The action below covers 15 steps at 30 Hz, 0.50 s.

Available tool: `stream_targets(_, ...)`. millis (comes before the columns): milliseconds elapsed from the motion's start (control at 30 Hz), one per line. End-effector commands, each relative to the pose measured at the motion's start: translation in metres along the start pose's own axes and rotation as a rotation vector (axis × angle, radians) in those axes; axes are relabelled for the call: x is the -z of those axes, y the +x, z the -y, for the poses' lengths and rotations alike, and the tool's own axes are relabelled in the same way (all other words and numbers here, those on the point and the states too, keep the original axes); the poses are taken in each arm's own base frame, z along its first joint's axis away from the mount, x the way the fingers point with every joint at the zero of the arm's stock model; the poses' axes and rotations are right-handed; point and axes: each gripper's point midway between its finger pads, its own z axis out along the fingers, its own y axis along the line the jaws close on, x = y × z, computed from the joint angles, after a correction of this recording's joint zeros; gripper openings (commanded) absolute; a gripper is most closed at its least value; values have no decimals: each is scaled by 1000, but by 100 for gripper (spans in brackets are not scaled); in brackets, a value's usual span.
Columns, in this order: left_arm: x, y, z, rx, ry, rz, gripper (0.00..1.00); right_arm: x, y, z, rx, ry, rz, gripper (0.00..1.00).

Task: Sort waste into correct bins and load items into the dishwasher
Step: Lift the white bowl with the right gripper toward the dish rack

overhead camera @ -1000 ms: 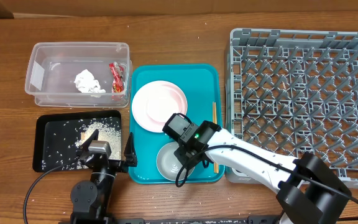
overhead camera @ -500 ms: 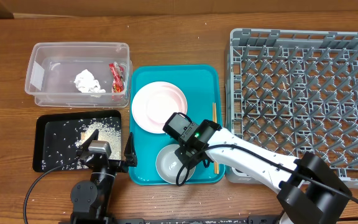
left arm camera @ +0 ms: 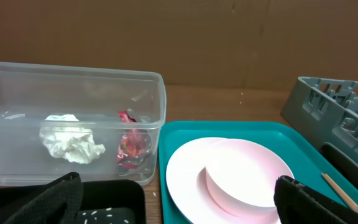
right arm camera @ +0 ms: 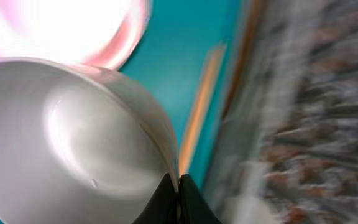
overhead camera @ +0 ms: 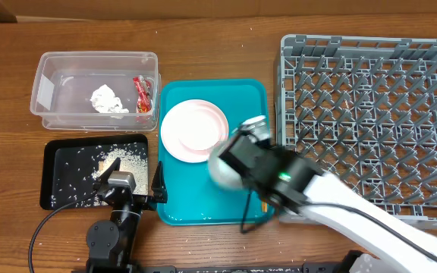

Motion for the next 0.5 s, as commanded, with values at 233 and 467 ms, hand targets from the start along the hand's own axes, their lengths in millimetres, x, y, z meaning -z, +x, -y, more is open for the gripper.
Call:
stream_targets(233,0,0,3,-6,16,6,100,64,-29,188,-694,559,359,4)
stream_targets(467,0,0,3,-6,16,6,100,51,-15,264,-922,779,334,4)
